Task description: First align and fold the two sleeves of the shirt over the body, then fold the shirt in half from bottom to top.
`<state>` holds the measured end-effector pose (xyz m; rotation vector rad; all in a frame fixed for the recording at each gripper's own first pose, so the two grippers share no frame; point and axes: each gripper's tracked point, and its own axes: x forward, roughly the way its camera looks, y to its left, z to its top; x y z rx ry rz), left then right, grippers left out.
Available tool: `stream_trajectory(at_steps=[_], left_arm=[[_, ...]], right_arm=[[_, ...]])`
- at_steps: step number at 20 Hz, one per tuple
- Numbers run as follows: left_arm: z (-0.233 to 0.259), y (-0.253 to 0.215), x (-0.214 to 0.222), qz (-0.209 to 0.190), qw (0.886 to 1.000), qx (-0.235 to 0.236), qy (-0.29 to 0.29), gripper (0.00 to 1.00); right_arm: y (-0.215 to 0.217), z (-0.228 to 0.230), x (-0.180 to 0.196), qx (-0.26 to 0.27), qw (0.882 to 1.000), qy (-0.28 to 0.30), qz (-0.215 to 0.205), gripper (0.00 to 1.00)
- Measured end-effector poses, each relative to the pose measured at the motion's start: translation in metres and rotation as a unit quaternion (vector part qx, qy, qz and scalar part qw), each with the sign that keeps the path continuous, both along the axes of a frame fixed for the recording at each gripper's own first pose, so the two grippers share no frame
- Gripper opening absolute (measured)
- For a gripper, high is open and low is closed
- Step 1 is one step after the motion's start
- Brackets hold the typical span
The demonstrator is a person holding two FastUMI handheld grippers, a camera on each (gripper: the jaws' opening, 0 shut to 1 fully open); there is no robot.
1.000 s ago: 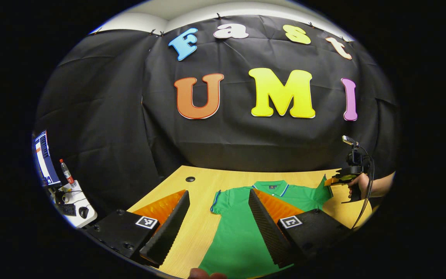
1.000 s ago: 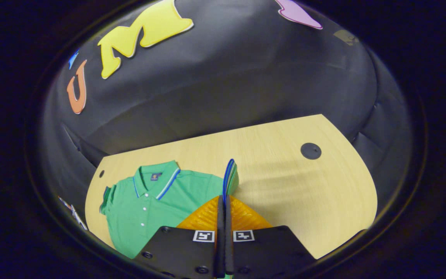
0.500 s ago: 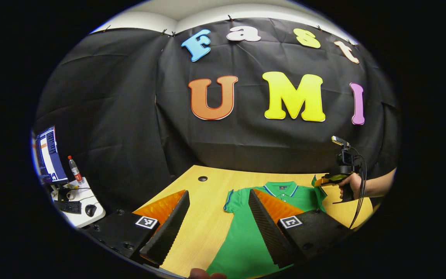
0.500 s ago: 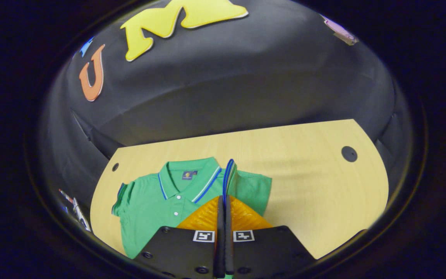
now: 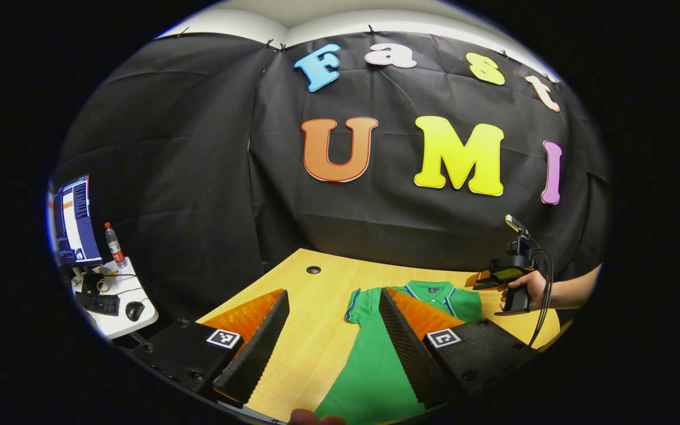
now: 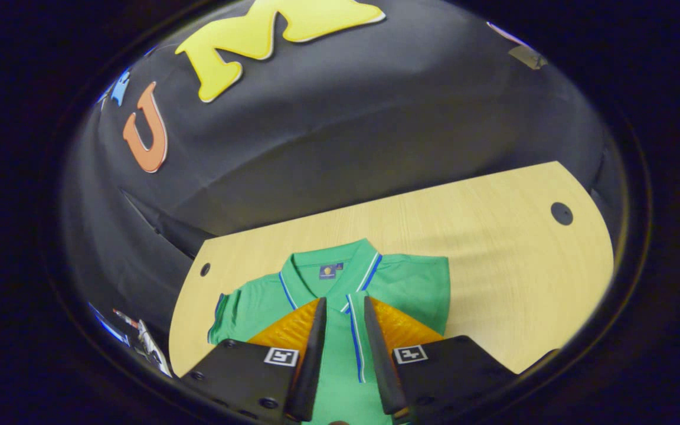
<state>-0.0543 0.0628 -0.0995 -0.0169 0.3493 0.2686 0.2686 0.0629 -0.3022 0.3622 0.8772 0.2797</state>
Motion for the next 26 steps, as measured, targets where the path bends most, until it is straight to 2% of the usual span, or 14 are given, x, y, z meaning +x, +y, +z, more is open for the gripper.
stream_trajectory(at_steps=[3,4,6,7,8,9,10,11,15,16,19,22,24,26], left_arm=[[-0.002,0.0,0.006,-0.022,1.0,-0.008,-0.003,0.98],[-0.003,-0.005,0.011,-0.042,0.999,-0.022,-0.008,0.99],[-0.002,-0.012,0.022,-0.079,0.995,-0.061,-0.011,0.98],[-0.001,-0.012,0.03,-0.091,0.993,-0.073,-0.015,0.99],[-0.001,-0.009,0.038,-0.103,0.991,-0.081,-0.015,0.99],[-0.003,-0.005,0.045,-0.111,0.99,-0.082,-0.015,0.98],[-0.005,-0.001,0.051,-0.118,0.99,-0.079,-0.011,0.98],[-0.008,0.003,0.058,-0.125,0.989,-0.074,-0.007,0.98],[-0.03,0.008,0.085,-0.158,0.985,-0.069,0.016,0.98],[-0.039,0.006,0.092,-0.169,0.983,-0.07,0.025,0.98],[-0.068,0.005,0.113,-0.189,0.977,-0.075,0.063,0.98],[-0.1,-0.003,0.134,-0.21,0.969,-0.079,0.101,0.98],[-0.123,0.0,0.147,-0.213,0.965,-0.079,0.133,0.98],[-0.14,0.002,0.161,-0.214,0.959,-0.09,0.161,0.98]], right_arm=[[-0.013,0.024,-0.009,-0.031,0.999,-0.03,0.008,0.7],[-0.021,0.035,-0.013,-0.054,0.997,-0.052,0.008,0.77],[-0.042,0.065,-0.023,-0.1,0.99,-0.103,0.005,0.85],[-0.043,0.079,-0.035,-0.108,0.987,-0.121,0.003,0.85],[-0.047,0.093,-0.047,-0.116,0.984,-0.137,0.003,0.93],[-0.051,0.106,-0.058,-0.126,0.98,-0.154,0.007,0.86],[-0.056,0.121,-0.071,-0.139,0.975,-0.17,0.013,0.96],[-0.063,0.138,-0.086,-0.15,0.97,-0.19,0.018,0.9],[-0.094,0.173,-0.138,-0.212,0.948,-0.234,0.029,0.93],[-0.101,0.178,-0.152,-0.216,0.948,-0.232,0.018,0.96],[-0.125,0.189,-0.194,-0.216,0.95,-0.225,-0.019,0.96],[-0.145,0.19,-0.231,-0.228,0.949,-0.216,-0.036,0.94],[-0.151,0.188,-0.254,-0.224,0.952,-0.206,-0.045,0.96],[-0.16,0.186,-0.272,-0.222,0.953,-0.196,-0.058,0.94]])
